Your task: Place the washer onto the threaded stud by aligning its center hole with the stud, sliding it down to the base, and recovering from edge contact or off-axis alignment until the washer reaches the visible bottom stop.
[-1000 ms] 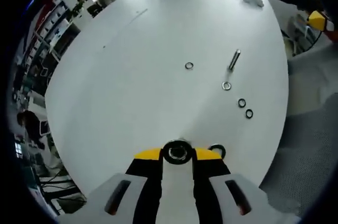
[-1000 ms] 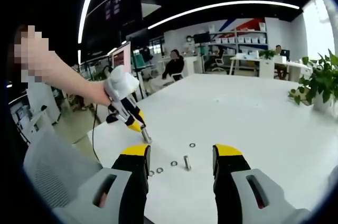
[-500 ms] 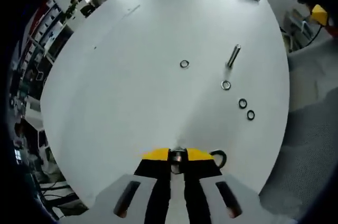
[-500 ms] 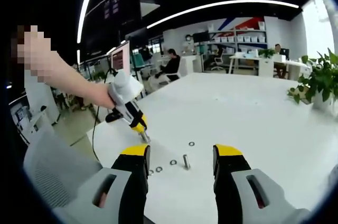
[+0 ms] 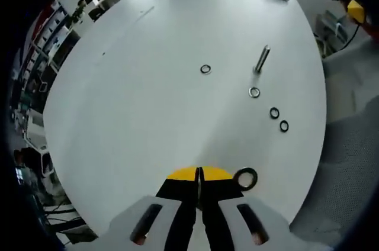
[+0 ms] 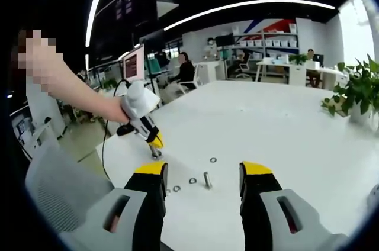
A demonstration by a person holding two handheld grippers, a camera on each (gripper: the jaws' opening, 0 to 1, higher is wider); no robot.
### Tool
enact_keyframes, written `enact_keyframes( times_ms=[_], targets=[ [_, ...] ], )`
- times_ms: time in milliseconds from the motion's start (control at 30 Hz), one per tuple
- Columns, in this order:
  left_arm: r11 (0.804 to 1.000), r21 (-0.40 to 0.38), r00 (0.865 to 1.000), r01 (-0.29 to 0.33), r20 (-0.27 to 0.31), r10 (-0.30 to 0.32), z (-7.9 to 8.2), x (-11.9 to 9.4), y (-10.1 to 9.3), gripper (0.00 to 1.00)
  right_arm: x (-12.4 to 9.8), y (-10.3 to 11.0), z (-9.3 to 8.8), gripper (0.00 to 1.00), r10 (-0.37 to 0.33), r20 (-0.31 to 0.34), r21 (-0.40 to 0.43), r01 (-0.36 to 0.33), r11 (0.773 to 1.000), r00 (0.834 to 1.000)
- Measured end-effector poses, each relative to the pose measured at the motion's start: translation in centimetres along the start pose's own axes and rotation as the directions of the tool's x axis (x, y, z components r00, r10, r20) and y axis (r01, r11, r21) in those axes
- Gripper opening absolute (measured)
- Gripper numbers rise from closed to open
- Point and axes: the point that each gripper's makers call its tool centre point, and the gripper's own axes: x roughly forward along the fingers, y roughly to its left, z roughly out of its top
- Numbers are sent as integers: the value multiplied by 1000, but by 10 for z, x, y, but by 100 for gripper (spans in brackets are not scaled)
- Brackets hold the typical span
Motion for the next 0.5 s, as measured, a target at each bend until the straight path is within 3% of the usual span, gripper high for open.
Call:
enact_keyframes(
  times_ms=[500],
  targets=[
    [999, -20, 998, -37, 48, 38, 13, -9, 2, 0, 0, -1, -1, 51, -5, -5, 2, 5, 1000, 1000]
  ],
)
